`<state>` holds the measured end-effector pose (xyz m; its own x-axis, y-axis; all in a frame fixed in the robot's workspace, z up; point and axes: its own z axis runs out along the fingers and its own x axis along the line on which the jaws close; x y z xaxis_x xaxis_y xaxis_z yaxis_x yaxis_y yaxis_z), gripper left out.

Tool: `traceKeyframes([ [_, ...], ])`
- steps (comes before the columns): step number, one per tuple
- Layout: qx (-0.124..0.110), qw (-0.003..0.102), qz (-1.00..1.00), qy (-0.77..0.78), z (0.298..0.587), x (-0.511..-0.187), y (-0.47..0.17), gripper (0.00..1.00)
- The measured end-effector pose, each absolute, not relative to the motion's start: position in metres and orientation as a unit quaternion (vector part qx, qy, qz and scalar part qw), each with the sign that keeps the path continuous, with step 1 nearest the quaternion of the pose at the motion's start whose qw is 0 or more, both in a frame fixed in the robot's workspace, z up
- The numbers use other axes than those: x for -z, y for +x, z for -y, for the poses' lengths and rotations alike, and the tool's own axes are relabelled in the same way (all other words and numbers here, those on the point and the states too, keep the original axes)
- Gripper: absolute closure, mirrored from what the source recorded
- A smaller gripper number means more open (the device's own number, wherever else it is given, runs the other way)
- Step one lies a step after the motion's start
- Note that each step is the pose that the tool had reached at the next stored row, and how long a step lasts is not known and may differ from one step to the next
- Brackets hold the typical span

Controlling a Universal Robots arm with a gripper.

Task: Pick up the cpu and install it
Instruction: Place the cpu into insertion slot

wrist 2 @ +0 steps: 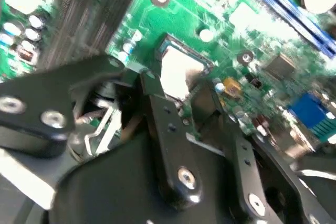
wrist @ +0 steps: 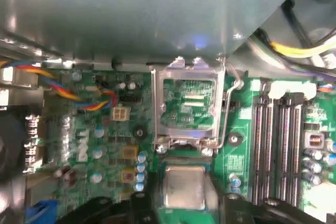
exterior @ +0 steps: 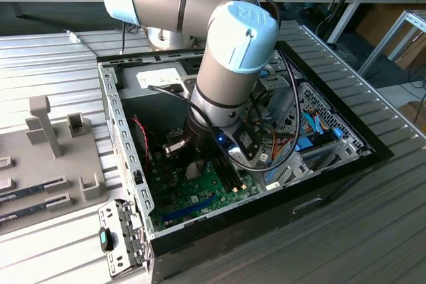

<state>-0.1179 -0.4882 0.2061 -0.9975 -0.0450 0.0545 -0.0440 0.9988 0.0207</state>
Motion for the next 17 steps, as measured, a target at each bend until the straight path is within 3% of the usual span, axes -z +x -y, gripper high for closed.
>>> traceKeyframes([
  [6, 0.010, 0.027, 0.999, 0.022, 0.4883, -0.2067, -0.1180, 0.51],
  [7, 0.010, 0.025, 0.999, 0.022, 0.4884, -0.2067, -0.1180, 0.51],
  [8, 0.009, 0.012, 1.000, 0.022, 0.4884, -0.2066, -0.1181, 0.51],
  [9, 0.009, 0.009, 1.000, 0.022, 0.4883, -0.2065, -0.1180, 0.51],
  [17, 0.009, 0.009, 1.000, 0.022, 0.4883, -0.2047, -0.1221, 0.51],
])
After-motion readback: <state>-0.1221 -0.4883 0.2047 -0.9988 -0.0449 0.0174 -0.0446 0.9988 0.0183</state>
